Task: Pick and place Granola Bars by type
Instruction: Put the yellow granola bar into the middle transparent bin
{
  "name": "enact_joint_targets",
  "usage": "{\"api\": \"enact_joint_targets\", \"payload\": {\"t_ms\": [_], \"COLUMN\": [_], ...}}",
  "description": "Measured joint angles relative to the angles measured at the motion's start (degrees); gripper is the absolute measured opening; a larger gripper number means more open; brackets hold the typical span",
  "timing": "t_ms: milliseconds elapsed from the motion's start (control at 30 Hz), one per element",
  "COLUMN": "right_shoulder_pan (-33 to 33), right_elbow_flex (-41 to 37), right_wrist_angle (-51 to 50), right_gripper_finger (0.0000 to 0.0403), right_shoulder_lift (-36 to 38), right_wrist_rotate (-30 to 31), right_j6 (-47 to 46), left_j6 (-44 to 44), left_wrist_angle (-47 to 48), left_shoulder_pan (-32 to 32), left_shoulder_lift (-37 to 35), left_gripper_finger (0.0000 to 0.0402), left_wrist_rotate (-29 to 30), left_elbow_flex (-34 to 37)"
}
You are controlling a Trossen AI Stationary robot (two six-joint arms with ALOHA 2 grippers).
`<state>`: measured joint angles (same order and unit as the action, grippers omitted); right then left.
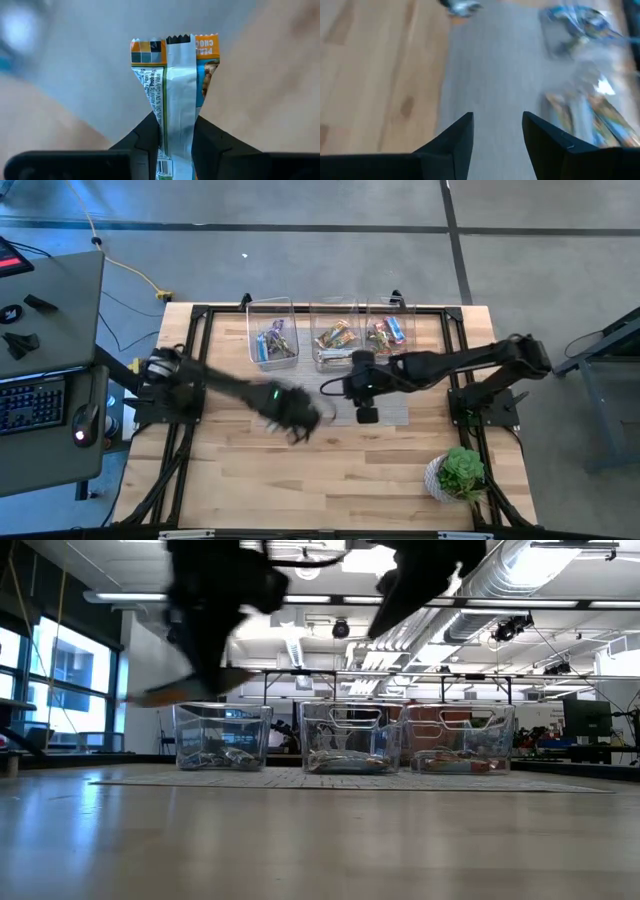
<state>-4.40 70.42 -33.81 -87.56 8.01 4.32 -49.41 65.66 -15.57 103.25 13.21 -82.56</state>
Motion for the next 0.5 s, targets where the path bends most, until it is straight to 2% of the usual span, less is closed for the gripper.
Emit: {"api": "enact_joint_targets", "payload": {"t_ms": [100, 233, 367, 500], "right_shoulder_pan": [0.00, 0.00, -0.21, -0.55], "right_elbow_flex": [0.00, 0.00, 0.00, 0.00], "right_wrist_angle": [-4.62, -8.67, -12.34, -15.00], "right_gripper_finger": [0.0153, 0.0152, 0.0154, 0.0152], "right_shoulder_lift": [3.51, 7.29, 9.23, 9.41], "right_wrist_rotate": [2.74, 5.04, 5.75, 6.29], "right_j6": [-2.76, -7.96, -12.05, -13.32], "left_j6": [10.90, 26.55, 39.59, 43.85], "left_wrist_angle": [-0.31, -10.16, -25.83, -39.55], "left_shoulder_pan": [7.37, 17.93, 28.00, 36.04], "left_shoulder_lift": [0.08, 0.04, 0.04, 1.70], "left_gripper_finger": [0.0081, 0.0081, 0.0081, 0.0081], "left_wrist_rotate": [5.33, 7.19, 1.81, -4.32], "left_elbow_flex": [-4.42, -7.72, -7.83, -7.95]}}
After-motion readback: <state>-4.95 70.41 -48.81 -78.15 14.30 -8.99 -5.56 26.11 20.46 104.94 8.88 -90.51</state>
